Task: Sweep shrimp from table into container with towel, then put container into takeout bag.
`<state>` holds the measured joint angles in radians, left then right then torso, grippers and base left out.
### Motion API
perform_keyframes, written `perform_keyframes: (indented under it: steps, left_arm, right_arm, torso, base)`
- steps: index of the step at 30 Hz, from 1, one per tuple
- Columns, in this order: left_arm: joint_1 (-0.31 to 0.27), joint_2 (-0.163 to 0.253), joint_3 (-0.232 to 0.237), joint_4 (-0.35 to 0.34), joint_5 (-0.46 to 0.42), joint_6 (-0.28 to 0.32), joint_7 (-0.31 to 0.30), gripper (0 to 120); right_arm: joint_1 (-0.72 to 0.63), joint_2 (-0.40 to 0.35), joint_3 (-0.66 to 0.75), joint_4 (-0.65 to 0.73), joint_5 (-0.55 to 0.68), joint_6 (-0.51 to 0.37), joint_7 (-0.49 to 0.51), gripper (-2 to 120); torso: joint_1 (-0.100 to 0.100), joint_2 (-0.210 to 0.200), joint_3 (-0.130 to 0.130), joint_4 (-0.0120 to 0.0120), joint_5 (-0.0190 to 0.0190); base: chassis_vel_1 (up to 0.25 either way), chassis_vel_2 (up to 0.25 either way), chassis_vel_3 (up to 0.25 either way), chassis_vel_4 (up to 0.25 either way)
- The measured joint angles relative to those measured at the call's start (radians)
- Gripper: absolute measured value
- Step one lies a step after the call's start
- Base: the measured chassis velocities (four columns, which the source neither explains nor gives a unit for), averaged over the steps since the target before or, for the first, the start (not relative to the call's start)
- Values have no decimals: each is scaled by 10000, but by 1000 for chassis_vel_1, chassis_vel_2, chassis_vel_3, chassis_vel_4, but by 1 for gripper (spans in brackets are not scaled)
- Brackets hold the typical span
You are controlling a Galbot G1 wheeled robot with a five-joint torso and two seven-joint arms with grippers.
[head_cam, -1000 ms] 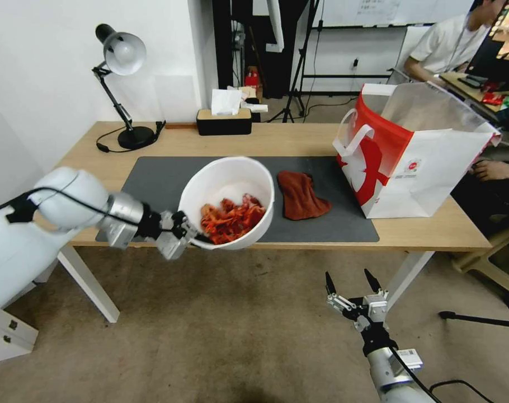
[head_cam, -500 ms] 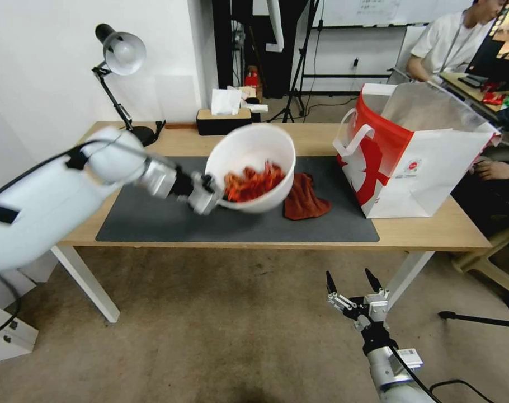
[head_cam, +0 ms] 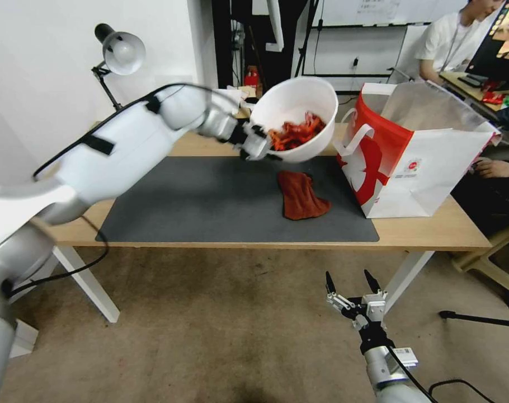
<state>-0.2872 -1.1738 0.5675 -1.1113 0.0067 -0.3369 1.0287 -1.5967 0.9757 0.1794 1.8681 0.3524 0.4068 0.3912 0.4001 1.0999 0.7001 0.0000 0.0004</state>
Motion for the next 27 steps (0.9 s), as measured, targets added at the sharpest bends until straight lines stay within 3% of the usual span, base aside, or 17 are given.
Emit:
perform_keyframes:
  steps: [2, 3, 6, 7, 10, 11, 13, 17, 20, 25, 27]
  left_arm:
    - [-458, -674, 6, 957, 32, -136, -99, 0]
    - [-458, -674, 6, 957, 32, -136, -99, 0]
    - [-982, -1495, -70, 2128, 31, -284, -277, 0]
    - [-982, -1495, -70, 2128, 31, -284, -277, 0]
    - [-1377, -2317, -118, 2819, -4, -325, -416, 0]
    - [-1377, -2317, -118, 2819, -4, -325, -416, 0]
    - [-1543, -2794, -110, 2992, -190, -325, -517, 0]
    - [-1636, -3184, -98, 3085, -331, -318, -587, 0]
    - [-1750, -3709, -100, 3253, -384, -306, -730, 0]
    - [-1824, -4191, -93, 3605, -378, -292, -790, 0]
    - [-1874, -4392, 206, 3704, -476, -172, -966, 0]
  right_arm:
    - [-3, 35, 0, -17, -35, 0, -7, 100]
    - [-3, 35, 0, -17, -35, 0, -7, 100]
    - [-29, 19, 35, -17, -38, 0, -18, 100]
    - [-29, 19, 35, -17, -38, 0, -18, 100]
    - [18, -52, 66, -64, -12, 3, -31, 100]
    - [18, -52, 66, -64, -12, 3, -31, 100]
    - [64, -64, 67, -92, 17, 5, -33, 100]
    - [72, -66, 70, -102, 29, 10, -36, 100]
    - [-12, -75, 157, -103, 47, 39, -60, 100]
    - [-115, -80, 250, -103, 56, 96, -95, 100]
    - [-142, -74, 273, -103, 58, 116, -110, 100]
  torso:
    - [-1, 1, -1, -2, -1]
    - [-1, 1, -1, -2, -1]
    - [0, 1, 0, 2, -3]
    - [0, 1, 0, 2, -3]
    - [0, 1, -1, 1, -2]
    - [0, 1, -1, 1, -2]
    - [0, 1, -1, -2, 0]
    - [-1, 1, -1, -2, 1]
    - [-2, 1, -2, -1, -1]
    - [-2, 1, -1, 2, -3]
    - [-2, 1, -1, -3, 0]
  base:
    - [0, 0, 0, 0]
    - [0, 0, 0, 0]
    - [0, 0, 0, 0]
    - [0, 0, 0, 0]
    - [0, 0, 0, 0]
    - [0, 0, 0, 0]
    - [0, 0, 0, 0]
    - [0, 0, 0, 0]
    - [0, 0, 0, 0]
    - [0, 0, 0, 0]
    - [0, 0, 0, 0]
